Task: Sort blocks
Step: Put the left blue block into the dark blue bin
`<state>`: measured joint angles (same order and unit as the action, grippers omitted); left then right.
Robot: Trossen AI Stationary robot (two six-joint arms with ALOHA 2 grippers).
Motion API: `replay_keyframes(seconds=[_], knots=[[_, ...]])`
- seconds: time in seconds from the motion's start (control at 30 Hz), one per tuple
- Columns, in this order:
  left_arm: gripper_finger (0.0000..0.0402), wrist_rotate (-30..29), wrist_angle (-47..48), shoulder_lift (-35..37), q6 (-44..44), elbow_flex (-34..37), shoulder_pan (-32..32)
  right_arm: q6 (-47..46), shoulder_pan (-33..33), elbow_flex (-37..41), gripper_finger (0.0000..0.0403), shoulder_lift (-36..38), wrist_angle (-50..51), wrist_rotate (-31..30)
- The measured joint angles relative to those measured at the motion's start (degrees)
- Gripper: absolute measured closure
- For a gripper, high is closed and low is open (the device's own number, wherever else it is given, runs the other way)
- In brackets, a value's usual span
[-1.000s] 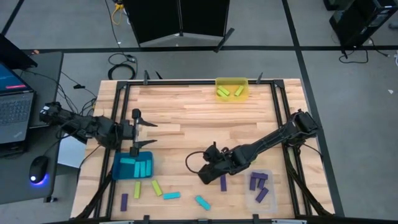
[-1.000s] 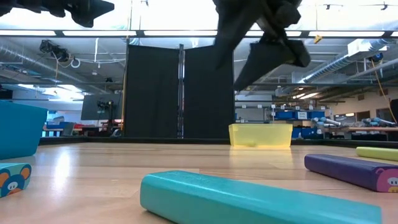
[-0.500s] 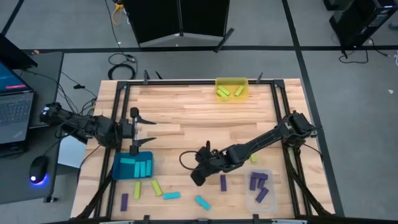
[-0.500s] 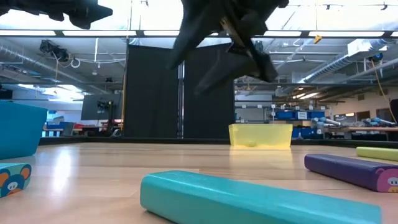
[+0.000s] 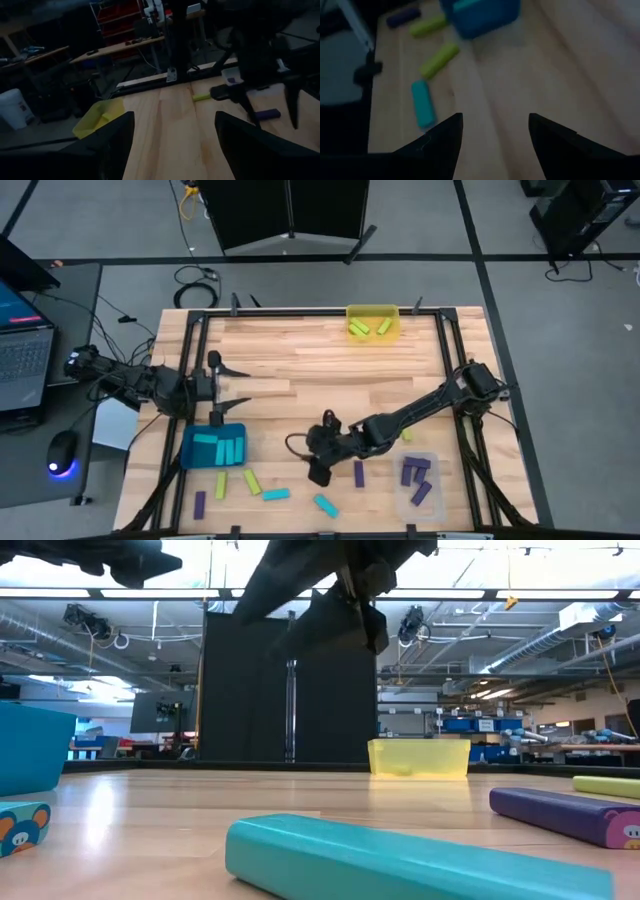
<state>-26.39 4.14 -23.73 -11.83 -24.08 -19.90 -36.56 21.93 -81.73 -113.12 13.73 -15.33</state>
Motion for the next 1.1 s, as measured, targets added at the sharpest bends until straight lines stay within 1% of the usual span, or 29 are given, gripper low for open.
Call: replay_keyframes(seconds=[0.1, 0.2, 0.3, 0.4, 0.5, 0.6, 0.77, 0.83, 1.0, 1.1], knots=[[0.0117, -0.11, 0.03, 0.0, 0.29, 0.0, 0.0, -1.31, 1.55, 0.04, 0.0165, -1.24, 4.0, 0.17], [0.0117, -0.13, 0.07, 0.0, 0.5, 0.0, 0.0, -5.6, 2.89, 0.13, 0.0165, -0.51, 11.29, -1.78], [0.0117, -0.13, 0.05, 0.0, 0.52, 0.0, 0.0, -12.71, 3.78, 0.09, 0.0165, 1.39, 17.67, -7.05], [0.0117, -0.13, 0.09, 0.0, 0.77, 0.0, 0.0, -18.15, 4.47, 0.11, 0.0165, 2.9, 21.97, -11.75], [0.0117, -0.16, 0.48, 0.0, 1.31, 0.0, 0.0, -23.5, 5.14, 0.02, 0.0165, 4.7, 26.44, -12.55], [0.0117, -0.16, 0.67, 0.0, 1.31, 0.0, 0.0, -29.49, 6.05, 0.02, 0.0165, 5.24, 31.9, -10.76], [0.0117, -0.16, 0.63, -0.02, 1.4, 0.0, 0.0, -40.31, 8.18, 0.06, 0.0165, 4.76, 40.07, -2.4], [0.0117, -0.16, 0.61, 0.0, 1.4, 0.0, 0.0, -44.82, 9.03, 0.13, 0.0164, 4.36, 42.02, -0.06], [0.0117, -0.16, 0.67, 0.0, 1.4, 0.0, 0.0, -51.47, 10.48, 0.08, 0.0145, 4.35, 41.0, 0.54], [0.0117, -0.16, 0.79, -0.02, 1.4, 0.0, 0.0, -52.13, 10.36, 0.08, 0.0126, 4.35, 39.74, 0.34]])
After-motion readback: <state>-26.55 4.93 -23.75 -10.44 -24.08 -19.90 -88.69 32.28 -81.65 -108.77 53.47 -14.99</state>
